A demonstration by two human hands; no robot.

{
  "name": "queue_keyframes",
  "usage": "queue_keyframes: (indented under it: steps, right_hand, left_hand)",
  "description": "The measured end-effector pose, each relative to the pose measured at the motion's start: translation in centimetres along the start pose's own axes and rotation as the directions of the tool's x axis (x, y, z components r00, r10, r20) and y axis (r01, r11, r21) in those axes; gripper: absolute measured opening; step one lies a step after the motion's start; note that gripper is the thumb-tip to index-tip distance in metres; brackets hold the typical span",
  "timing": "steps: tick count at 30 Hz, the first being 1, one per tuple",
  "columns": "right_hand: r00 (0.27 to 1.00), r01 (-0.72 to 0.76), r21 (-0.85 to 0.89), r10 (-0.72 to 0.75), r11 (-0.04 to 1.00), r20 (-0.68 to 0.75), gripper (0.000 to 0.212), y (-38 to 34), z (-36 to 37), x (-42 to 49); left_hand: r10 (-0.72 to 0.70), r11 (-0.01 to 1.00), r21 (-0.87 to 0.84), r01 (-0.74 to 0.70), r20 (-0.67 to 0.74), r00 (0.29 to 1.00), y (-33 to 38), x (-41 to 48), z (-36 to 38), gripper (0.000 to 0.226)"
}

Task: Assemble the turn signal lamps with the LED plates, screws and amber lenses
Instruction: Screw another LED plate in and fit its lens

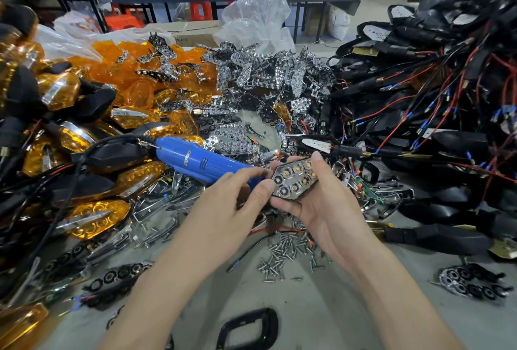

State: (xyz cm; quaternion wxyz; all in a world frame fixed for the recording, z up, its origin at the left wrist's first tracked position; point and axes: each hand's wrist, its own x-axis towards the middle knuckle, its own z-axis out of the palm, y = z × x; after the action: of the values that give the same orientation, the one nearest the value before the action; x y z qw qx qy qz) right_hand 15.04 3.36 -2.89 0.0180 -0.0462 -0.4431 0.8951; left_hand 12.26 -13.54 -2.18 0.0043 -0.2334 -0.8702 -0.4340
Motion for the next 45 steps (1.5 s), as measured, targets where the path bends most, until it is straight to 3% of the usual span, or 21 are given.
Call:
queue_keyframes:
  steps: [4, 11, 15, 21, 24, 27, 31, 37, 45]
  right_hand:
    - [1.000, 0.006, -0.066, -0.008, 0.998, -0.024, 0.051, 0.1, 0.1, 0.0]
    - [0.994, 0.101, -0.199, -0.107, 0.975, -0.018, 0.043, 0.3, -0.1, -0.6]
    - [0.990, 0.139, -0.207, -0.142, 0.968, 0.001, 0.043, 0.2, 0.4, -0.8]
    - [0.989, 0.138, -0.142, -0.144, 0.980, -0.038, 0.038, 0.3, 0.7, -0.9]
    - [0.978, 0.149, -0.104, -0.162, 0.983, -0.133, 0.030, -0.3, 0.7, -0.9]
    - [0.959, 0.169, -0.058, -0.178, 0.984, -0.220, 0.033, -1.0, 0.3, -0.7]
    - [0.958, 0.170, -0.036, -0.174, 0.985, -0.227, 0.033, -1.5, -0.2, -0.6]
    - [0.956, 0.169, -0.028, -0.170, 0.985, -0.240, 0.033, -1.6, -0.4, -0.5]
    - [0.952, 0.171, -0.054, -0.180, 0.984, -0.249, 0.032, -1.6, -0.5, -0.5]
  left_hand:
    - [0.005, 1.000, -0.015, -0.005, 0.026, 1.000, -0.1, -0.2, 0.0, 0.031]
    - [0.014, 0.995, -0.097, -0.003, 0.111, 0.994, 0.0, -0.2, 0.3, 0.043]
    - [0.020, 0.988, -0.151, -0.005, 0.099, 0.995, 0.2, -0.1, 0.5, 0.027]
    - [0.030, 0.974, -0.228, 0.008, 0.163, 0.986, 0.4, -0.1, -0.2, 0.027]
    - [0.016, 0.982, -0.188, 0.018, 0.177, 0.984, 0.0, -0.1, -1.0, 0.034]
    - [0.003, 0.993, -0.114, 0.017, 0.172, 0.985, -0.3, 0.0, -1.4, 0.020]
    - [0.005, 0.998, -0.070, 0.003, 0.121, 0.993, -0.5, 0.1, -1.4, 0.005]
    - [0.052, 0.999, -0.009, -0.052, 0.025, 0.998, -0.7, 0.1, -1.7, 0.017]
    - [0.103, 0.994, 0.047, -0.101, -0.031, 0.994, -0.7, 0.2, -1.8, 0.017]
